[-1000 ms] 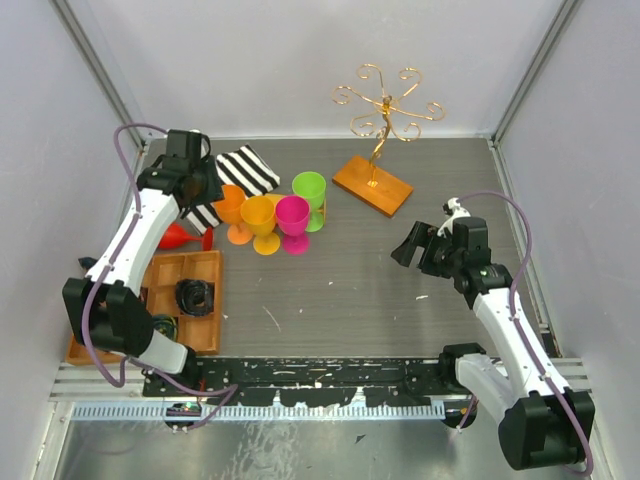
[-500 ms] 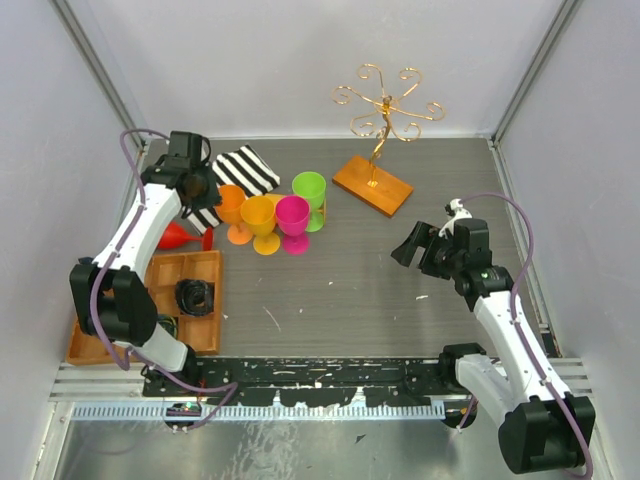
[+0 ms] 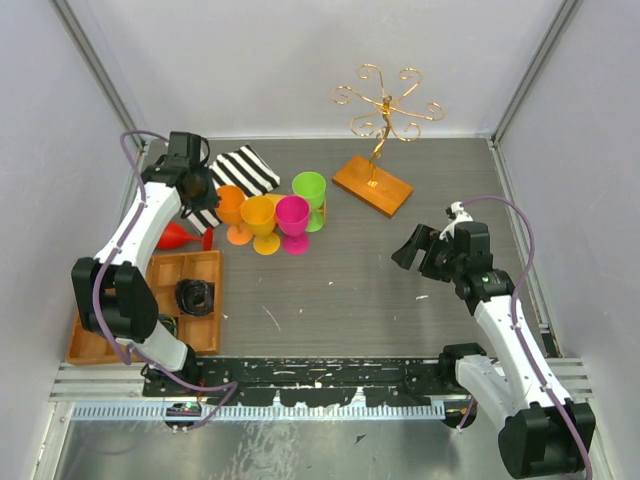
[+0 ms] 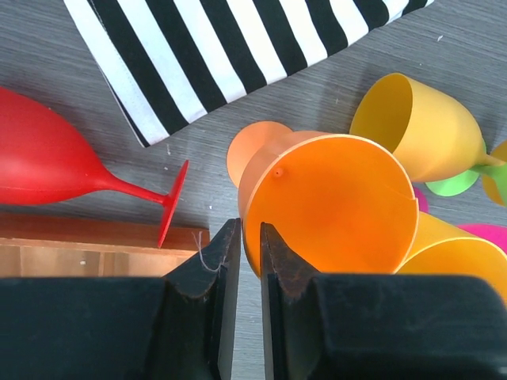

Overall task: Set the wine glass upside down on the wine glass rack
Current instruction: Pick up the wine glass at the center of the board.

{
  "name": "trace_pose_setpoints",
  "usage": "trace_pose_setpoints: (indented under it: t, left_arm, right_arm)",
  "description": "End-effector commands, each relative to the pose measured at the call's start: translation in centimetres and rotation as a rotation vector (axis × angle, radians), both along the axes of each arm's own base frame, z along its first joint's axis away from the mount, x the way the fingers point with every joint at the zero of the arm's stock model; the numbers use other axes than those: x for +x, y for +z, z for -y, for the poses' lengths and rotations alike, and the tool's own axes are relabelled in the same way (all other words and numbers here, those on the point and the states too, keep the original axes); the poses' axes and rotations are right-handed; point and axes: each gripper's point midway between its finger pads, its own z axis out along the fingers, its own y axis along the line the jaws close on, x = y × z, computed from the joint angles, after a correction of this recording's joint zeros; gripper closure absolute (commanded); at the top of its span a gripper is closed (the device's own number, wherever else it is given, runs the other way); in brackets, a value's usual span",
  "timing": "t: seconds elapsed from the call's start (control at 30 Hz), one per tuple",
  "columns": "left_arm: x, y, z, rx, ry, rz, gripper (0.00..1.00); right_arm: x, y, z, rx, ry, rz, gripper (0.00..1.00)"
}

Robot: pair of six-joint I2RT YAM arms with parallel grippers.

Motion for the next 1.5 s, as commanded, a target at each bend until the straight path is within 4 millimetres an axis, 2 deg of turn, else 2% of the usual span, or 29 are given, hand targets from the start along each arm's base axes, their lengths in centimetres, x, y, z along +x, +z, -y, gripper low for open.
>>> trace_pose_setpoints:
  t: [0.0,0.13,0.23,0.43,0.53,0.7,0.87,1.1,1.2,1.37,1.47]
  left_arm:
    - [0.3,0.2,-0.5,0.013,0.016,0.012,0.79]
    - [0.2,0.3,-0.7,0.023,0.021,0.01,0.86]
    - [0.0,0.7,-0.9,0.03,0.023,0.024,0.95]
    - [-0.4,1.4,-1.7,0.064,0.035,0.057,0.95]
    - [-0.7,1.8,-2.2,0.091,0.044,0.066,1.0]
    - [-1.5,3.2,-3.6,0.151,0.083,0.102,1.0]
    - [-2.9,6.2,-5.1,0.194,0.133,0.213,1.0]
    - [-6.1,13.0,-5.0,0.16,0.111,0.433,1.0]
    - [-7.9,16.1,-5.7,0.166,0.128,0.514,1.0]
    - [-10.3,20.3,-3.3,0.069,-0.005,0.644,1.0]
    - [-11.6,22.0,-1.2,-0.025,-0.089,0.698,1.0]
  right_arm:
    - [0.3,1.3,0.0,0.012,-0.003,0.049,0.09]
    - [0.0,1.6,0.0,0.014,-0.009,0.053,0.09]
    - [-0.1,2.1,-0.1,0.026,-0.012,0.061,0.09]
    - [-0.3,2.6,-0.3,0.044,-0.012,0.071,0.09]
    - [-0.4,2.6,-0.1,0.038,-0.02,0.066,0.09]
    - [-0.5,2.9,0.4,0.013,-0.037,0.067,0.09]
    - [-0.5,3.9,1.4,-0.019,-0.085,0.079,0.09]
    - [-0.1,6.8,2.6,-0.035,-0.167,0.154,0.09]
    - [0.1,8.1,2.8,-0.036,-0.177,0.181,0.09]
    - [0.0,9.6,2.4,-0.021,-0.157,0.204,0.09]
    - [0.0,10.9,2.1,-0.011,-0.143,0.229,0.09]
